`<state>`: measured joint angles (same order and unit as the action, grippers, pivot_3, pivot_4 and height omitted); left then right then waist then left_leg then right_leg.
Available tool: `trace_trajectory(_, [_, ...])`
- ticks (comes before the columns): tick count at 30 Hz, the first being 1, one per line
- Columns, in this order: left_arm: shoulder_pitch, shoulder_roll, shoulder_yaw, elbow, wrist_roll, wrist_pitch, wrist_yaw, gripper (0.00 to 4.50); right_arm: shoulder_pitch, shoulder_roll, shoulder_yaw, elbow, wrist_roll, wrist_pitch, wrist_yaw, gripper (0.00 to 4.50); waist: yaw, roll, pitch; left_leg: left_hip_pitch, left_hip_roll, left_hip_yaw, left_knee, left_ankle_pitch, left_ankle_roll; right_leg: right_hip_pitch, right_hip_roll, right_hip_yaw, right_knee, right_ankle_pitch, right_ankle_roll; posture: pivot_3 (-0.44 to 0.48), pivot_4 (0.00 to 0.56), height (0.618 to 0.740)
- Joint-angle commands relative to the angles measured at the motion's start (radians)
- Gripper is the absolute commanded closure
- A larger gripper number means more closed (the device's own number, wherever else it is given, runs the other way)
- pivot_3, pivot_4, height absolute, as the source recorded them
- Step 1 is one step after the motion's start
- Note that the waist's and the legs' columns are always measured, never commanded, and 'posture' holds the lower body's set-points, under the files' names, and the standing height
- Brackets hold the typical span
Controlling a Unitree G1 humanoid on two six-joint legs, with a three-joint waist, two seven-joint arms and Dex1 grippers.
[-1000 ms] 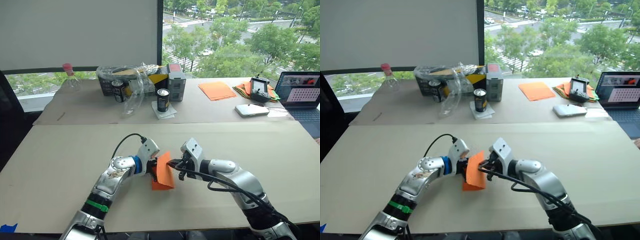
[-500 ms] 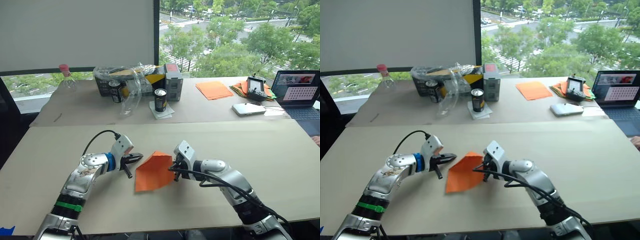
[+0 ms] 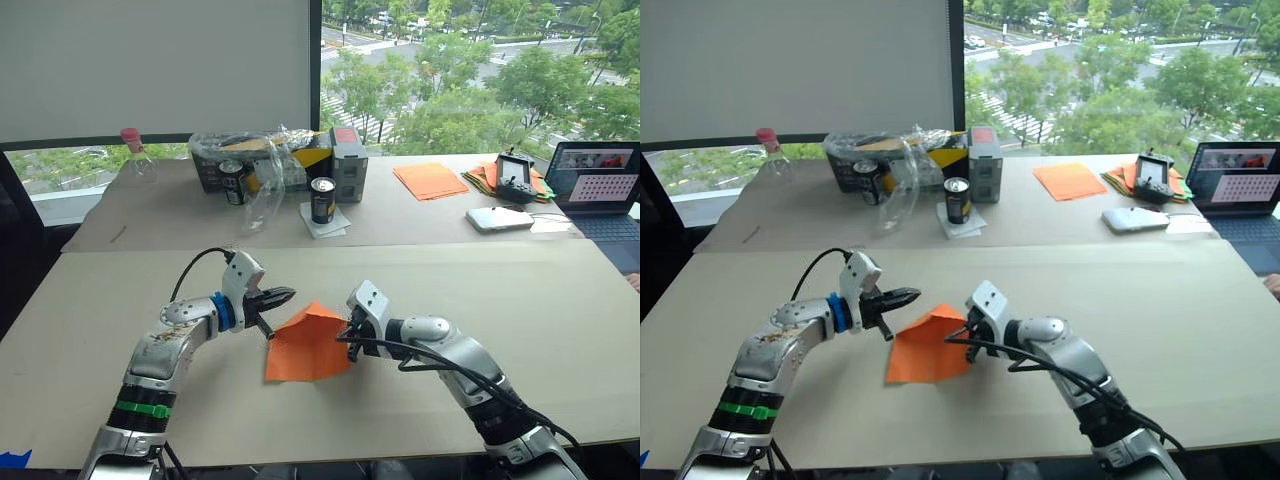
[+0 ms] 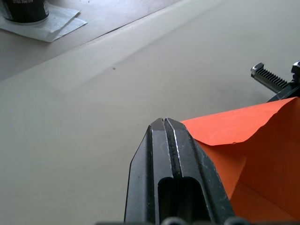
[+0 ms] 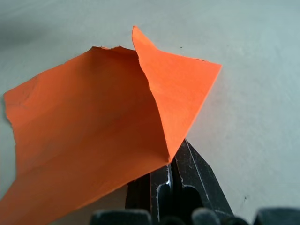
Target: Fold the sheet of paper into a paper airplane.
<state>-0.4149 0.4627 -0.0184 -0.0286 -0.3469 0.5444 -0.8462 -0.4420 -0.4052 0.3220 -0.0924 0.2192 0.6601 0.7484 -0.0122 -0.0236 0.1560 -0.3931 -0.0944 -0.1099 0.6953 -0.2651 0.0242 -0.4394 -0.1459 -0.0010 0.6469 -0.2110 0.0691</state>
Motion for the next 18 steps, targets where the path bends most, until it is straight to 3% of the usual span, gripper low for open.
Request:
trace_trajectory(1, [0.007,0.002,-0.01,-0.044,-0.043,0.003,-0.044,4.48,0.017,-0.023,-0.037,-0.046,0.01,0.013,0.002,4.5,0.0,0.0,0.0,0.0,0.0,0.0,0.0,0.0,0.0,0.0,0.0,0.0,0.0,0.0,0.0,0.0,0.15,0.695])
trace_trajectory(7, [0.051,0.042,-0.14,-0.028,0.058,-0.054,-0.086,4.48,0.027,-0.032,-0.061,-0.09,0.018,0.036,-0.006,4.5,-0.001,0.0,0.0,0.0,0.0,0.0,0.0,0.0,0.0,0.0,0.0,0.0,0.0,0.0,0.0,0.0,0.15,0.695])
trace_trajectory(18, [0.07,0.044,-0.162,0.023,0.108,-0.105,-0.063,4.48,0.0,0.025,-0.073,-0.143,0.064,0.081,-0.013,4.5,-0.001,0.0,0.0,0.0,0.0,0.0,0.0,0.0,0.0,0.0,0.0,0.001,0.0,0.0,0.0,0.0,0.15,0.695])
